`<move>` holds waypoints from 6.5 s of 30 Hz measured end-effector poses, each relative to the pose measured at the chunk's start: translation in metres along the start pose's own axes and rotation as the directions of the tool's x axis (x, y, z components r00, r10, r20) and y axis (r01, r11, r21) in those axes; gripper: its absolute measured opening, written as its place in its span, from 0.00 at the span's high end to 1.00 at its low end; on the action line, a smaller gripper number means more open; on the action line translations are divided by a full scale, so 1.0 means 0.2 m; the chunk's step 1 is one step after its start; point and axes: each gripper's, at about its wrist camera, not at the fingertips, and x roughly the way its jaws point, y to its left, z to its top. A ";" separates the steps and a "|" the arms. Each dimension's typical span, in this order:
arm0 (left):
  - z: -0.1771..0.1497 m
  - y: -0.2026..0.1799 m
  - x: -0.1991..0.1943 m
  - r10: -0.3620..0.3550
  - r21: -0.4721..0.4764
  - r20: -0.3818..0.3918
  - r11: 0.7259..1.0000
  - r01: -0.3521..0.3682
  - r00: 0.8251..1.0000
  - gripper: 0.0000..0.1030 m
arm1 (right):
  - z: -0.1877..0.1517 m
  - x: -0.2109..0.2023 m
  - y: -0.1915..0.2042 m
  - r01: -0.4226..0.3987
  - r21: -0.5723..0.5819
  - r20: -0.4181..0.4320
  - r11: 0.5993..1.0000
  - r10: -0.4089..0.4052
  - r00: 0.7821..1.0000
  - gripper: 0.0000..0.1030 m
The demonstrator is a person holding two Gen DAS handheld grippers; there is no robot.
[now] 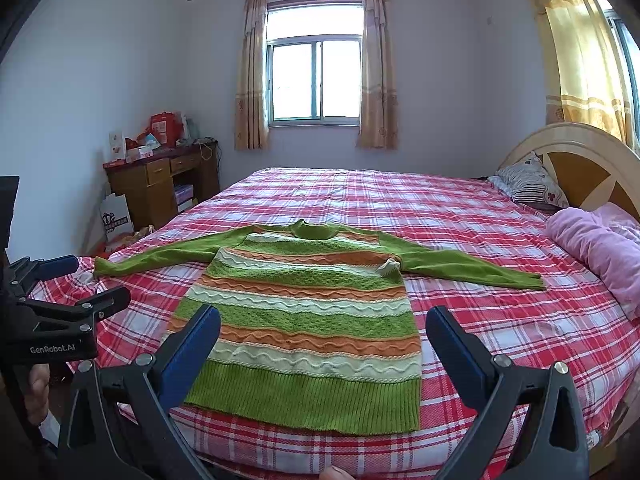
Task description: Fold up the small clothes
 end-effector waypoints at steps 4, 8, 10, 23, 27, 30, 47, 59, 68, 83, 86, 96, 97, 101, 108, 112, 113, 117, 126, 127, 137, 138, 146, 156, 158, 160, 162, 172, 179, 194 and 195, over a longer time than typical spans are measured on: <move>0.00 0.00 0.00 0.000 0.002 0.000 1.000 0.000 1.000 0.00 | 0.00 0.00 0.00 -0.001 -0.001 -0.001 1.000 0.001 1.000 0.01; 0.00 0.00 0.00 0.001 0.001 0.000 1.000 -0.001 1.000 0.00 | -0.01 0.00 0.01 -0.003 0.001 -0.004 1.000 0.003 1.000 0.01; 0.00 0.00 0.00 0.002 0.003 0.000 1.000 -0.002 1.000 0.00 | 0.00 0.01 0.00 -0.006 0.002 -0.006 1.000 0.006 1.000 0.01; 0.00 0.00 0.00 0.001 0.001 -0.002 1.000 -0.001 1.000 0.00 | 0.00 0.01 0.01 -0.009 0.002 -0.007 1.000 0.009 1.000 0.01; 0.00 0.01 0.01 0.001 0.000 -0.003 1.000 -0.001 1.000 0.00 | 0.00 0.01 0.01 -0.009 0.002 -0.009 1.000 0.009 1.000 0.01; -0.01 0.01 0.01 0.002 -0.001 -0.003 1.000 -0.002 1.000 0.00 | 0.00 0.01 0.01 -0.008 0.000 -0.009 1.000 0.008 1.000 0.01; -0.02 0.04 0.04 0.006 -0.006 -0.024 1.000 -0.006 1.000 0.00 | 0.00 0.03 0.00 -0.012 0.003 -0.025 1.000 0.012 1.000 0.01; 0.00 0.06 0.20 0.008 -0.025 -0.080 1.000 -0.010 0.997 0.00 | -0.04 0.18 -0.08 -0.046 0.023 -0.048 0.999 0.047 0.998 0.01; 0.01 -0.01 0.46 -0.004 -0.002 -0.163 1.000 0.004 0.987 0.00 | -0.13 0.43 -0.24 -0.019 0.062 -0.096 0.998 0.025 0.995 0.01; 0.16 -0.03 0.99 0.069 -0.015 -0.189 0.997 -0.073 0.980 0.00 | -0.24 0.93 -1.08 0.211 0.241 -0.299 0.947 -0.134 0.945 0.01; 0.18 -0.03 1.10 0.097 -0.019 -0.192 0.995 -0.103 0.977 0.00 | -0.25 1.01 -1.28 0.269 0.275 -0.330 0.923 -0.172 0.928 0.01; 0.17 -0.01 1.39 0.147 -0.023 -0.263 0.987 -0.158 0.954 0.00 | -0.22 1.22 -1.84 0.401 0.349 -0.391 0.847 -0.257 0.884 0.14; 0.18 0.00 1.40 0.160 -0.028 -0.258 0.984 -0.173 0.953 0.00 | -0.21 1.24 -1.89 0.410 0.353 -0.394 0.841 -0.264 0.880 0.17; 0.18 0.04 1.45 0.171 -0.052 -0.268 0.980 -0.192 0.948 0.00 | -0.16 1.32 -2.12 0.492 0.352 -0.416 0.796 -0.338 0.844 0.29; 0.18 0.09 1.51 0.167 -0.109 -0.294 0.972 -0.206 0.941 0.00 | -0.11 1.49 -2.42 0.568 0.358 -0.466 0.741 -0.386 0.796 0.39; 0.17 0.08 1.53 0.169 -0.097 -0.298 0.974 -0.206 0.940 0.00 | -0.13 1.61 -2.44 0.574 0.323 -0.507 0.752 -0.375 0.776 0.43; 0.17 0.07 1.53 0.169 -0.097 -0.295 0.974 -0.205 0.941 0.00 | -0.12 1.62 -2.43 0.572 0.312 -0.504 0.759 -0.378 0.776 0.47; 0.17 0.08 1.53 0.165 -0.103 -0.293 0.974 -0.202 0.942 0.00 | -0.10 1.64 -2.41 0.512 0.318 -0.489 0.798 -0.324 0.810 0.85; 0.16 0.08 1.53 0.160 -0.104 -0.292 0.975 -0.198 0.943 0.00 | 0.08 1.53 -2.35 0.407 0.364 -0.394 0.838 -0.258 0.882 0.90; 0.16 0.08 1.53 0.160 -0.104 -0.293 0.975 -0.197 0.943 0.00 | 0.12 1.50 -2.33 0.400 0.361 -0.379 0.842 -0.260 0.888 0.90; 0.15 0.14 1.48 0.086 -0.205 -0.236 0.969 -0.136 0.968 0.00 | 0.52 1.36 -2.14 0.333 0.312 -0.239 0.890 -0.266 0.934 0.90; 0.14 0.15 1.48 0.082 -0.211 -0.232 0.969 -0.132 0.969 0.00 | 0.58 1.35 -2.09 0.321 0.302 -0.220 0.898 -0.262 0.940 0.90; 0.14 0.17 1.48 0.041 -0.243 -0.212 0.966 -0.094 0.976 0.00 | 0.94 1.29 -1.74 0.236 0.213 -0.106 0.948 -0.218 0.970 0.90; 0.12 0.21 1.46 0.002 -0.292 -0.186 0.955 -0.058 0.982 0.00 | 1.27 1.35 -1.17 0.102 0.060 -0.011 0.993 -0.102 0.995 0.90; 0.11 0.22 1.46 -0.014 -0.304 -0.188 0.952 -0.045 0.982 0.00 | 1.30 1.38 -1.01 0.061 0.021 -0.002 0.998 -0.061 0.998 0.90; 0.11 0.23 1.47 -0.026 -0.318 -0.191 0.947 -0.037 0.981 0.00 | 1.32 1.41 -0.87 0.015 -0.013 0.003 1.000 -0.015 1.000 0.90; 0.10 0.24 1.47 -0.039 -0.331 -0.190 0.943 -0.027 0.981 0.00 | 1.32 1.43 -0.74 -0.027 -0.047 0.004 0.999 0.027 1.000 0.90; 0.09 0.26 1.47 -0.052 -0.352 -0.187 0.936 -0.017 0.981 0.00 | 0.97 1.75 -0.01 -0.244 -0.186 -0.104 0.952 0.228 0.968 0.90; 0.07 0.27 1.46 -0.038 -0.370 -0.177 0.929 -0.030 0.984 0.00 | 0.48 2.08 0.28 -0.390 -0.146 -0.296 0.909 0.336 0.894 0.89; 0.21 0.24 1.45 -0.164 -0.311 -0.231 0.946 0.086 0.959 0.04 | 0.10 1.83 -0.38 -0.199 -0.063 -0.326 0.978 0.168 0.930 0.43; 0.24 0.23 1.44 -0.173 -0.317 -0.225 0.943 0.096 0.959 0.04 | 0.06 1.81 -0.41 -0.189 -0.061 -0.339 0.980 0.158 0.928 0.43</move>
